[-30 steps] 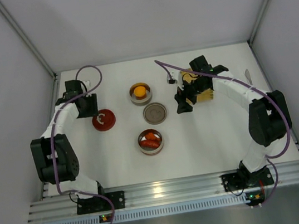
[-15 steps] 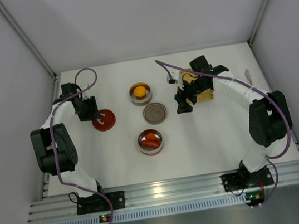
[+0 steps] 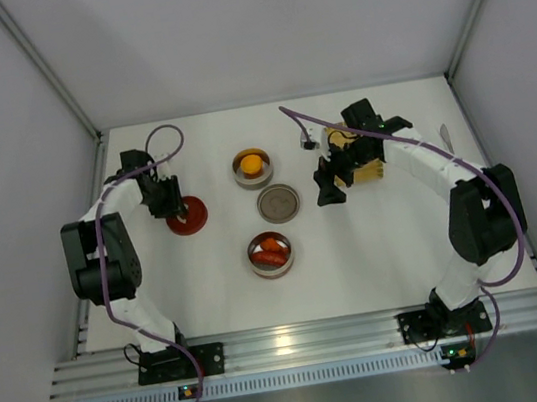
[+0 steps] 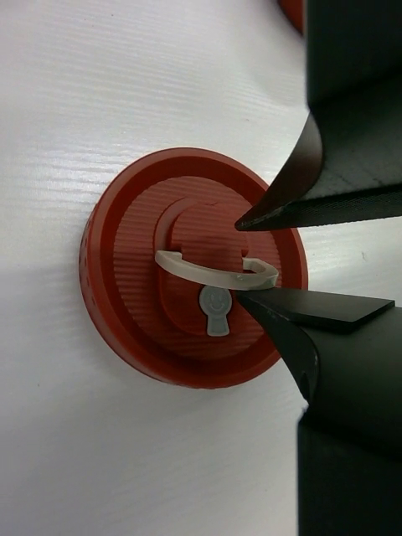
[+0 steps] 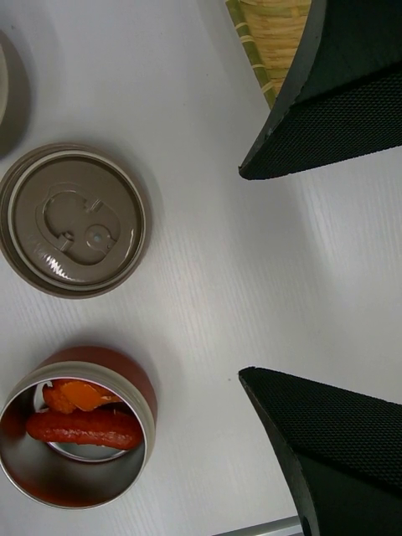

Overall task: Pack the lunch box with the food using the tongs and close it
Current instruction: Pick up the box lid from the center of the board.

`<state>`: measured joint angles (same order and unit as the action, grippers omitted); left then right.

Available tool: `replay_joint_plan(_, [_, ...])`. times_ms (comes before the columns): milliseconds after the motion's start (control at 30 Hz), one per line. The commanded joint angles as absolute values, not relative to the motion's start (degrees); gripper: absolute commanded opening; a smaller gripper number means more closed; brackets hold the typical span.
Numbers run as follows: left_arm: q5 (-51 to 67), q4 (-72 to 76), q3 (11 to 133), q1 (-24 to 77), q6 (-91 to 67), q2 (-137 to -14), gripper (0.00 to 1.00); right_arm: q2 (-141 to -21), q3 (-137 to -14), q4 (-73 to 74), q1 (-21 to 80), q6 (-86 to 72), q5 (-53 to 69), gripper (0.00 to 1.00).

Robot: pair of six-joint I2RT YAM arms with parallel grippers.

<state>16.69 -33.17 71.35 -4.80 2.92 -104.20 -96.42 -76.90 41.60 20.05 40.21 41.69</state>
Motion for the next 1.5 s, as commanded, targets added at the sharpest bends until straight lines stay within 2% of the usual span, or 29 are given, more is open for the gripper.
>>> replay_joint_plan(0, [17.14,-30.94,72.42,-4.40,2.99,-104.59,0.37,-93.17,-76.90,40.61,19.51,40.52,43.95,0.93])
replay_joint_plan(367, [14.15,-29.27,71.98,-2.81,3.43,-106.26,0.30,-91.93,-76.29,41.22,18.64,40.52,43.68,0.96])
replay_joint_plan(500, [13.54,-29.35,71.98,-2.11,3.87,-106.17,0.24,-91.15,-75.41,41.22,18.46,39.73,43.77,0.99])
replay_joint_plan(533, [13.62,-29.44,71.90,-1.85,4.13,-105.91,0.16,-90.53,-75.15,41.22,18.28,39.55,43.77,0.99])
replay_joint_plan(633, [13.88,-30.58,72.16,-1.32,4.83,-103.89,0.03,-88.43,-73.57,41.40,17.76,38.85,43.59,0.99])
replay_joint_plan(700, [14.76,-31.98,72.68,-1.41,5.97,-100.83,0.00,-87.02,-73.04,41.75,16.88,38.24,43.59,0.99])
replay_joint_plan(900, [19.08,-42.70,80.04,-0.35,16.59,-92.30,0.00,-81.13,-72.60,44.64,11.78,37.97,45.00,0.99])
replay_joint_plan(1067, [16.18,-53.60,87.45,2.98,13.46,-88.17,0.00,-76.12,-71.37,45.97,6.86,37.18,45.79,0.99])
replay_joint_plan(1267, [-2.17,-53.18,83.51,17.39,-3.75,-78.41,0.00,-70.58,-69.61,48.42,1.15,37.61,47.81,0.99])
replay_joint_plan(1467, [-1.05,-58.44,81.74,25.55,-20.89,-79.45,0.00,-66.80,-68.73,51.33,-3.34,39.02,47.99,0.99])
